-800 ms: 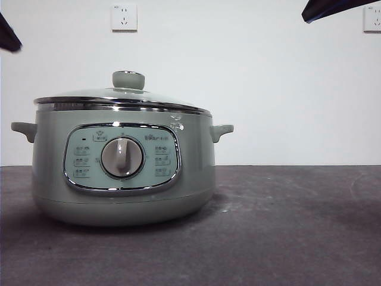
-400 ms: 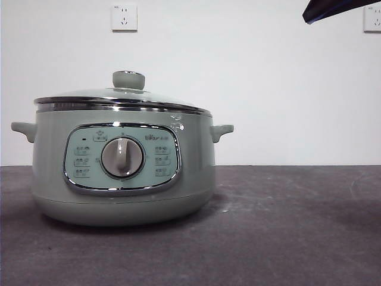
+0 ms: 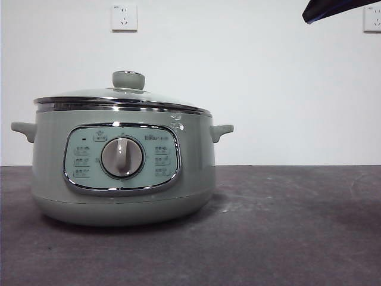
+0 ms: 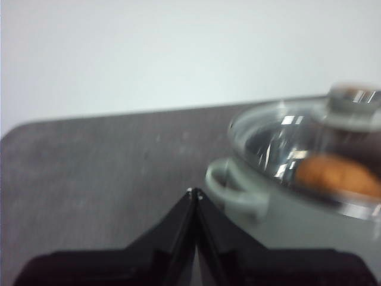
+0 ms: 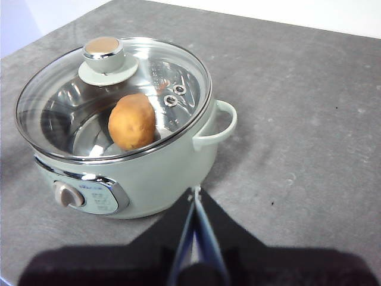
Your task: Pick up the potato,open the lid,put the potato in the pot,close the lid
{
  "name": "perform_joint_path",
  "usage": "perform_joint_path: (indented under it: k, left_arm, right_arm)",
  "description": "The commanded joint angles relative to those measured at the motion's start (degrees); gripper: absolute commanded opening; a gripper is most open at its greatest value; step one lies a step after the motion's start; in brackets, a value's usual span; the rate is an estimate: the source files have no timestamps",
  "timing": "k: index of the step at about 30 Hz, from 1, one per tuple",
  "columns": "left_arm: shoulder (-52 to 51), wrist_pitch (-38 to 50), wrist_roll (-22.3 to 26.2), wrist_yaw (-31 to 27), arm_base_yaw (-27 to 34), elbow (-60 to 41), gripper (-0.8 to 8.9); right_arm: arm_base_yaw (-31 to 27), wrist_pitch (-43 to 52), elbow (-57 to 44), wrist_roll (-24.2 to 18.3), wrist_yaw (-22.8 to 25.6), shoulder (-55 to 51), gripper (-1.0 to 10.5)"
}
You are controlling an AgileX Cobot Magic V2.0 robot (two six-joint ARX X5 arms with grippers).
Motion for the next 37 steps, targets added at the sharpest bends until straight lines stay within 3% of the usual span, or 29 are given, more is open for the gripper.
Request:
perform_joint_path:
  k: [1,9,37]
  left_arm:
    - [-2.0,1.4,0.6,0.0,1.0,-4.0,-0.03]
    - [-3.2,1.6,0.6,0.0,1.7,-9.3,-0.03]
    - [-3.2,0.3,0.5,-0.4,1.7,-9.3,-0.03]
  right_arm:
    - [0.1,0.2,-0.2,0.6,-0.1,-0.1,0.0]
    - [0.1,0.2,-0.2,0.6,-0.1,-0.1,0.0]
    - [0.1,0.1,-0.2,0.6,-0.1,-0.1,0.0]
